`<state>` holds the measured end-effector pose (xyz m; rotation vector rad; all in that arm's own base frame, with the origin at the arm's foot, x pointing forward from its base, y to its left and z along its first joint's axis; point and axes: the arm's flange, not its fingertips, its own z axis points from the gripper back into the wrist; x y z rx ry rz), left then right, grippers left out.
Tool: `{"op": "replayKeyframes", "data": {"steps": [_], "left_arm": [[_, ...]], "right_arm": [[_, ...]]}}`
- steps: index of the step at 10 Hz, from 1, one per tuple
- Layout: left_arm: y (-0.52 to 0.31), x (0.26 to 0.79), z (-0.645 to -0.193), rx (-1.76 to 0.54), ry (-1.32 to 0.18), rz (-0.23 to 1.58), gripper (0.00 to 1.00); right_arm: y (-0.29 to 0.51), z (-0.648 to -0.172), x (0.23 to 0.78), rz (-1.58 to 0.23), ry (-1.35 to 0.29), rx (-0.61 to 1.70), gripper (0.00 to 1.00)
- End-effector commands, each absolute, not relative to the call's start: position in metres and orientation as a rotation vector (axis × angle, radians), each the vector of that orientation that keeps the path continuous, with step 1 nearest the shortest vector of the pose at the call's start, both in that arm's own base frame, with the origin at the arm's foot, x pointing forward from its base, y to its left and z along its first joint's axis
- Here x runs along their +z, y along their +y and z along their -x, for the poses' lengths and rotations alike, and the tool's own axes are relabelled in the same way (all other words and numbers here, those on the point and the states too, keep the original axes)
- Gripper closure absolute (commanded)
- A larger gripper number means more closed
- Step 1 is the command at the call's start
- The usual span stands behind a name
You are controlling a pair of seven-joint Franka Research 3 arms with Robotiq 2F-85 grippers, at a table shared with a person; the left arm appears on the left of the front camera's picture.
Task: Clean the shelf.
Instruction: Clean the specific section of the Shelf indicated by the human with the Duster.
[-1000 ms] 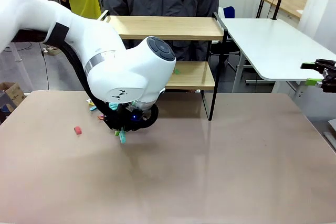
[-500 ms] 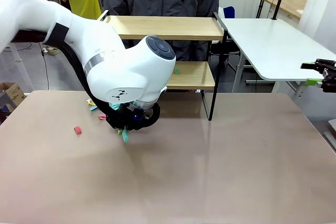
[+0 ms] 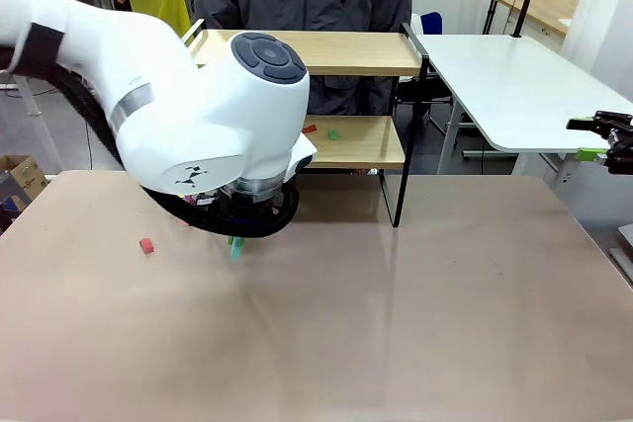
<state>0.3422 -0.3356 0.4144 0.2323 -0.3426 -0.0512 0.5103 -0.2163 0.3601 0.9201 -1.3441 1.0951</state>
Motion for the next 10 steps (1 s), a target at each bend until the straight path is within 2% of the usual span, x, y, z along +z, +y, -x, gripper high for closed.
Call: {"op": "replayKeyframes", "data": {"steps": [1,6,10], "left_arm": [[-0.313,0.427,-0.328,-0.135,-0.331,-0.222,0.87],[-0.254,0.455,-0.296,-0.451,-0.193,-0.190,0.87],[-0.182,0.521,-0.280,-0.728,-0.083,-0.140,0.87]], "right_arm": [[-0.216,-0.511,0.363,-0.914,-1.346,1.099,0.00],[-0.216,-0.511,0.363,-0.914,-1.346,1.099,0.00],[-0.216,-0.511,0.363,-0.914,-1.346,1.099,0.00]]}}
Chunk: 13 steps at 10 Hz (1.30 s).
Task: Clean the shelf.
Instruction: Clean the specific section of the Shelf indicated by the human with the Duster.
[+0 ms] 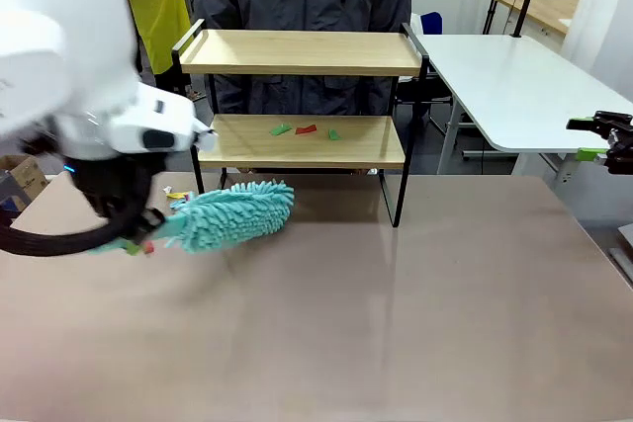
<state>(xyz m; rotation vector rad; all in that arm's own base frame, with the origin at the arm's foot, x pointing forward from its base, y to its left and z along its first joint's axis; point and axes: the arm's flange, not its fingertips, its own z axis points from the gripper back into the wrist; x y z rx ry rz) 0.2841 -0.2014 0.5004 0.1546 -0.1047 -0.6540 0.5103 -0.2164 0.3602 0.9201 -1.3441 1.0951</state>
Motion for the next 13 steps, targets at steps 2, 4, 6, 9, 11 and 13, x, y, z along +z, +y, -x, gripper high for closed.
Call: {"op": "replayKeyframes", "data": {"steps": [2,4,6,9,11,13], "left_arm": [[-0.161,0.547,-0.282,-0.932,-0.082,-0.174,0.87],[-0.144,0.564,-0.287,-1.030,-0.058,-0.246,0.87],[-0.139,0.565,-0.295,-1.081,-0.049,-0.334,0.87],[-0.142,0.565,-0.288,-1.046,-0.045,-0.295,0.87],[-0.142,0.565,-0.288,-1.046,-0.045,-0.295,0.87],[-0.142,0.565,-0.288,-1.046,-0.045,-0.295,0.87]], "right_arm": [[-0.216,-0.511,0.363,-0.914,-1.346,1.099,0.00],[-0.216,-0.511,0.363,-0.914,-1.346,1.099,0.00],[-0.216,-0.511,0.363,-0.914,-1.346,1.099,0.00],[-0.216,-0.511,0.363,-0.914,-1.346,1.099,0.00],[-0.216,-0.511,0.363,-0.914,-1.346,1.099,0.00],[-0.216,-0.511,0.363,-0.914,-1.346,1.099,0.00]]}}
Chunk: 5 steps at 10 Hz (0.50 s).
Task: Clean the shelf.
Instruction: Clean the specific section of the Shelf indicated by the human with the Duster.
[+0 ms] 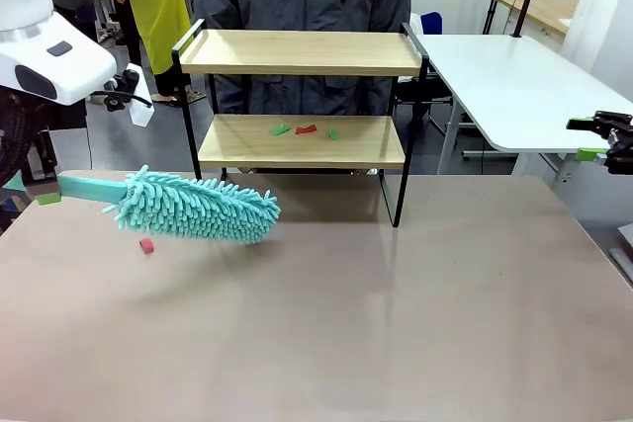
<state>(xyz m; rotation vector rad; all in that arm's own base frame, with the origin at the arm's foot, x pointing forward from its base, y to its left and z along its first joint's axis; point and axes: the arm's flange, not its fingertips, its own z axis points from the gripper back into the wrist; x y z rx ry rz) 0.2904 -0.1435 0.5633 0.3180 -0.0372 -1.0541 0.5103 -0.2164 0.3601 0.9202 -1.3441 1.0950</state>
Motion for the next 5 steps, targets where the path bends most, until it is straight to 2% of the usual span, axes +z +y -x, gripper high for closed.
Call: {"op": "replayKeyframes", "data": {"steps": [1,5], "left_arm": [[-0.1421,0.5651,-0.2876,-1.046,-0.045,-0.295,0.87],[-0.1421,0.5651,-0.2876,-1.046,-0.045,-0.295,0.87]], "right_arm": [[-0.2155,-0.5108,0.3634,-0.914,-1.346,1.099,0.00],[-0.2155,-0.5108,0.3634,-0.914,-1.346,1.099,0.00]]}}
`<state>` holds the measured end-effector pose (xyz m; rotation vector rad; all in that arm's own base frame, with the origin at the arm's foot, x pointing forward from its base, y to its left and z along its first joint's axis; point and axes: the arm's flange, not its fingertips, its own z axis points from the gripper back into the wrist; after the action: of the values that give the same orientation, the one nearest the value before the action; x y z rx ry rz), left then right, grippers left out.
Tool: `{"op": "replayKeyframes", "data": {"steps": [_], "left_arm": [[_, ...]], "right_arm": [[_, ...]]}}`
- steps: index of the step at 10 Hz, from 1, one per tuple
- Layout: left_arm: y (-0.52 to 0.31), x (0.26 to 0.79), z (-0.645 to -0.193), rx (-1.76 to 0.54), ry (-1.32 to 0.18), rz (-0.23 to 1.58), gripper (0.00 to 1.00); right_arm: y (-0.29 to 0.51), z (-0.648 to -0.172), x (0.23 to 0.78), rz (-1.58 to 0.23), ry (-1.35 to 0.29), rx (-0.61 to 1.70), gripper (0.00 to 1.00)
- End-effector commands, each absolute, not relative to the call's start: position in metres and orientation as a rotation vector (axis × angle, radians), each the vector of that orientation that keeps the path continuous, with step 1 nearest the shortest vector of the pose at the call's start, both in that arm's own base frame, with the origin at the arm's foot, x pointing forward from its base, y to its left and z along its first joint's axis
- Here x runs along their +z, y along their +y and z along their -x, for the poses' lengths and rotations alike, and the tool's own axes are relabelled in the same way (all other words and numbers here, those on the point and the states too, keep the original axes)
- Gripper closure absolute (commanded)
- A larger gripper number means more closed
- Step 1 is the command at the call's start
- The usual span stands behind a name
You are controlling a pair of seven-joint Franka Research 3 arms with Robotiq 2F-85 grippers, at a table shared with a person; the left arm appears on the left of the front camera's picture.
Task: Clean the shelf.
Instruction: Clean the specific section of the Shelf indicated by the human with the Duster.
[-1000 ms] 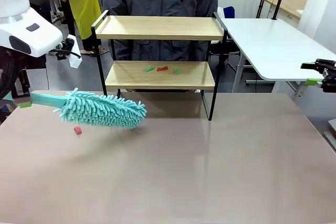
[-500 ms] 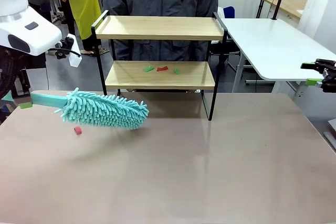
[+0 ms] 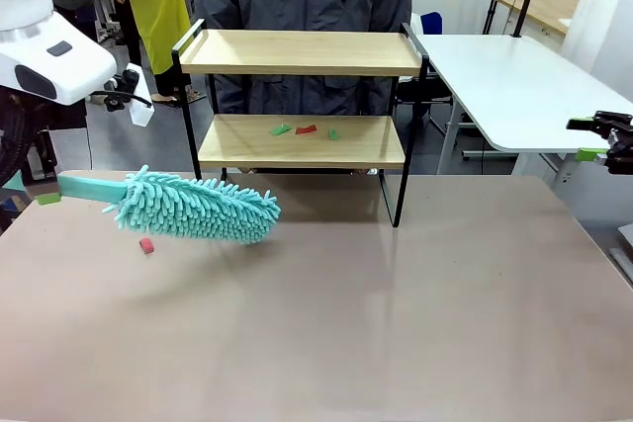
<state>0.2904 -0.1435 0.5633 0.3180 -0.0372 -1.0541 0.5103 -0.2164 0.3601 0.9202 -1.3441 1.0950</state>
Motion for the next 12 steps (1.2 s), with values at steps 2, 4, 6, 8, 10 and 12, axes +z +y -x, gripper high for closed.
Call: {"op": "replayKeyframes", "data": {"steps": [2,4,6,8,10,12], "left_arm": [[-0.1421,0.5651,-0.2876,-1.046,-0.045,-0.295,0.87],[-0.1421,0.5651,-0.2876,-1.046,-0.045,-0.295,0.87],[-0.1421,0.5651,-0.2876,-1.046,-0.045,-0.295,0.87],[-0.1421,0.5651,-0.2876,-1.046,-0.045,-0.295,0.87],[-0.1421,0.5651,-0.2876,-1.046,-0.045,-0.295,0.87],[-0.1421,0.5651,-0.2876,-1.046,-0.045,-0.295,0.87]], "right_arm": [[-0.2155,-0.5108,0.3634,-0.914,-1.346,1.099,0.00],[-0.2155,-0.5108,0.3634,-0.914,-1.346,1.099,0.00],[-0.2155,-0.5108,0.3634,-0.914,-1.346,1.099,0.00],[-0.2155,-0.5108,0.3634,-0.914,-1.346,1.099,0.00],[-0.2155,-0.5108,0.3634,-0.914,-1.346,1.099,0.00],[-0.2155,-0.5108,0.3634,-0.914,-1.346,1.099,0.00]]}}
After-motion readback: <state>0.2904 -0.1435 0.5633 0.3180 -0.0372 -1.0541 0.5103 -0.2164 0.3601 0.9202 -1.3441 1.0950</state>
